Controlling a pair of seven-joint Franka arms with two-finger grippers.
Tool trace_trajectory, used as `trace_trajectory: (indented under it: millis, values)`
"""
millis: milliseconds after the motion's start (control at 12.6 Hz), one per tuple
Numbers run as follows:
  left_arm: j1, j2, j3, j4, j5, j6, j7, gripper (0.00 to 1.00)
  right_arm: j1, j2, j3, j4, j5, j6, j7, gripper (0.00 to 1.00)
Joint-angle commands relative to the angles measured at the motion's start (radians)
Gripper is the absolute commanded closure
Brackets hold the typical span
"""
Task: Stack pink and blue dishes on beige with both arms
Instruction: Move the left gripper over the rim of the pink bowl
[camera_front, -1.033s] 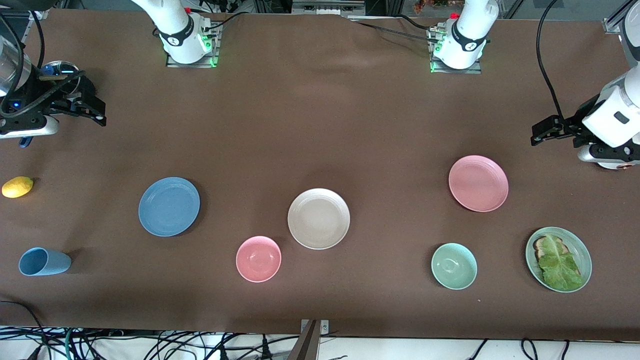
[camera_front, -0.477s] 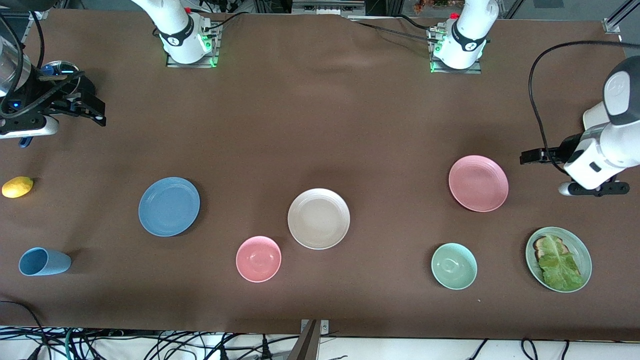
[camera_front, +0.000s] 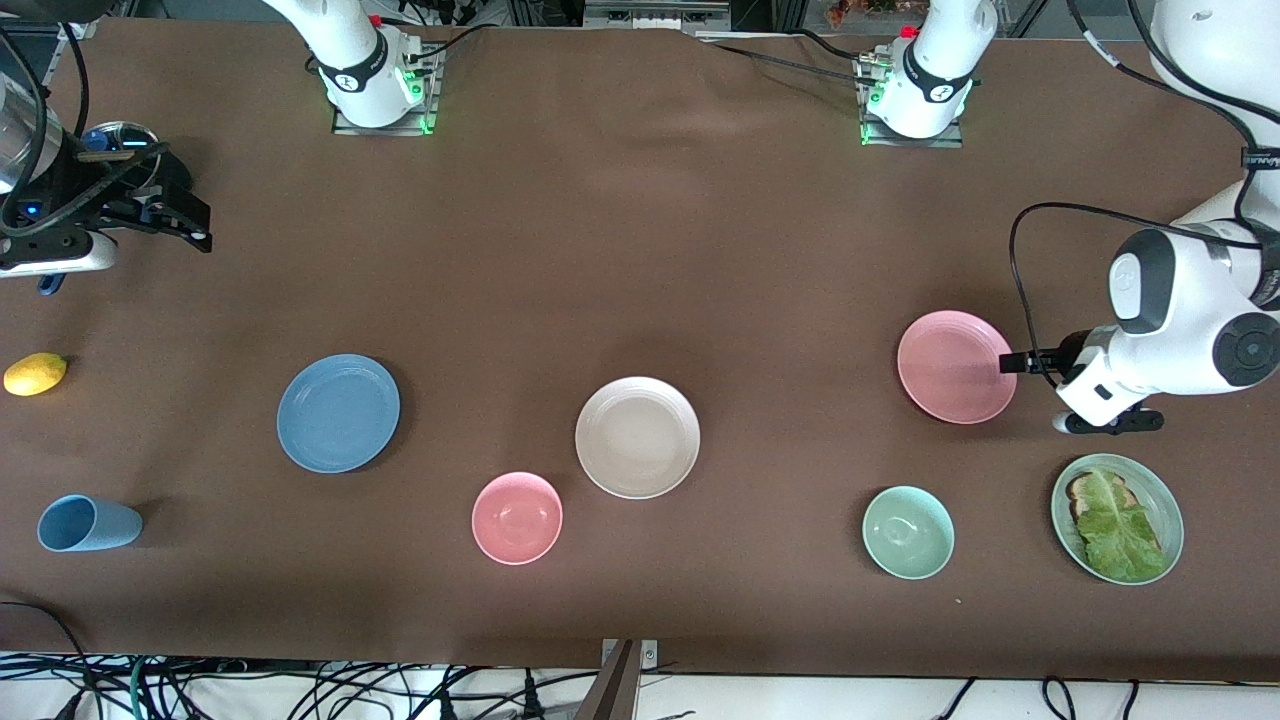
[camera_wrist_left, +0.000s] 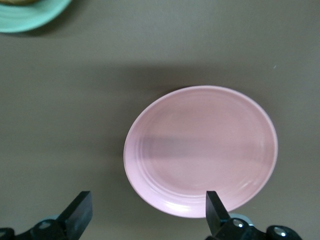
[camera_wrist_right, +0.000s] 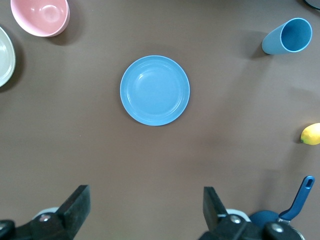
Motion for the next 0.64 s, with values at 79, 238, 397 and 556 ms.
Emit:
trace_trajectory:
  millis: [79,238,397,556]
  values:
    - [0.041,0.016,-0.003,-0.114,0.017,0.127,0.151,0.00,-0.004,-0.010,0.004,0.000,-0.006,-0.008,0.014,0.00]
    - [0.055,0.059,-0.003,-0.114,0.014,0.146,0.163,0.00,-0.004,-0.010,0.002,0.000,-0.005,-0.007,0.014,0.00]
    - [0.067,0.091,-0.004,-0.108,0.003,0.155,0.182,0.00,-0.004,-0.010,0.002,0.000,-0.006,-0.007,0.008,0.00]
    - [0.069,0.099,-0.004,-0.100,0.003,0.151,0.185,0.58,-0.004,-0.010,0.002,0.000,-0.006,-0.004,0.007,0.00]
